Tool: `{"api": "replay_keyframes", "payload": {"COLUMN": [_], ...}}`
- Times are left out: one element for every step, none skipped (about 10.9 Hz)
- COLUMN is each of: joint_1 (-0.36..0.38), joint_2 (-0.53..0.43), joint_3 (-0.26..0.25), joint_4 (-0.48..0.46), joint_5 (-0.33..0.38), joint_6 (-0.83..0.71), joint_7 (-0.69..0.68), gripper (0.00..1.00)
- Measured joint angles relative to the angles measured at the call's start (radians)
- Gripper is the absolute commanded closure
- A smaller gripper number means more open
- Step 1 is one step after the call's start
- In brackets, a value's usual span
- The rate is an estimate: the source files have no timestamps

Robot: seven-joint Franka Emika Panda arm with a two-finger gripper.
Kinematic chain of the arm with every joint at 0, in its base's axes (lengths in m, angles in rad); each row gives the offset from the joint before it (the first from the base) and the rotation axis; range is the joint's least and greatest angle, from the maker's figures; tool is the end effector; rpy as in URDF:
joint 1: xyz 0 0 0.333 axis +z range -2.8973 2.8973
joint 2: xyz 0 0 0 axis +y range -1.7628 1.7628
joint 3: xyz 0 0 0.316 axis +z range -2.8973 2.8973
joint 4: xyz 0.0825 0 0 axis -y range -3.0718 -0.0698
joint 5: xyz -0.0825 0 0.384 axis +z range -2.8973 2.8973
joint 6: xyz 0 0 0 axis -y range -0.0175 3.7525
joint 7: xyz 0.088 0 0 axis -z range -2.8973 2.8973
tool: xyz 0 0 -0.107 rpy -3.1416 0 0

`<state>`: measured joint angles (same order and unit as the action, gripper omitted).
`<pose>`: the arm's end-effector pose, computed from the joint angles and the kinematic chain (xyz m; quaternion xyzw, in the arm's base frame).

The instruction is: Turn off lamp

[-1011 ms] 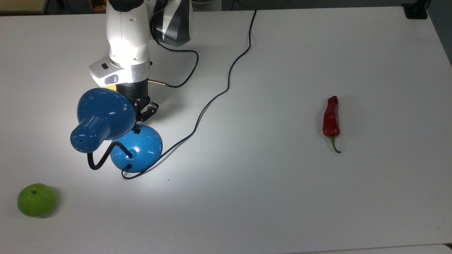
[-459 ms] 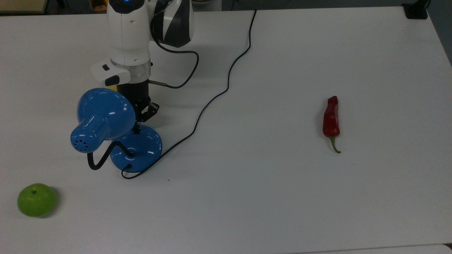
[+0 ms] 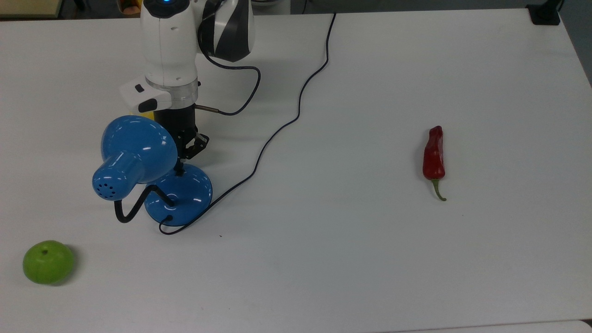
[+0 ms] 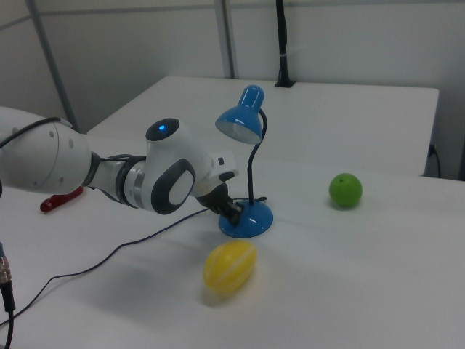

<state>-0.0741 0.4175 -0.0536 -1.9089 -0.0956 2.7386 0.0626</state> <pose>0.6584 -0.0779 0.3225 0.9769 -0.0494 0.2030 0.0441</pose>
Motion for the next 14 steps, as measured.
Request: {"api": "replay_keyframes", "payload": {"joint_1": [0.0, 0.0, 0.0, 0.0, 0.0, 0.0, 0.0, 0.0, 0.001, 0.001, 0.003, 0.01, 0.026, 0.041], "joint_2": [-0.001, -0.001, -0.003, -0.007, -0.012, -0.024, -0.046, -0.075, -0.106, -0.135, -0.163, -0.186, -0.208, -0.227], "joint_3": [0.0, 0.0, 0.0, 0.004, 0.012, 0.02, 0.025, 0.03, 0.041, 0.055, 0.066, 0.073, 0.076, 0.077], "joint_4": [-0.001, -0.002, -0.002, -0.002, -0.002, 0.0, 0.0, 0.001, 0.001, 0.003, 0.011, 0.027, 0.051, 0.079], "joint_5": [0.0, 0.0, 0.0, 0.0, 0.0, 0.0, 0.0, 0.0, 0.0, 0.0, 0.0, 0.0, 0.0, 0.0], "joint_6": [0.0, -0.001, -0.017, -0.054, -0.086, -0.118, -0.164, -0.207, -0.254, -0.308, -0.367, -0.431, -0.506, -0.583], "joint_7": [0.0, 0.0, 0.0, 0.0, 0.001, 0.002, 0.002, 0.002, 0.002, 0.002, 0.003, 0.005, 0.006, 0.01], "gripper": [1.0, 1.0, 1.0, 1.0, 1.0, 1.0, 1.0, 1.0, 1.0, 1.0, 1.0, 1.0, 1.0, 1.0]}}
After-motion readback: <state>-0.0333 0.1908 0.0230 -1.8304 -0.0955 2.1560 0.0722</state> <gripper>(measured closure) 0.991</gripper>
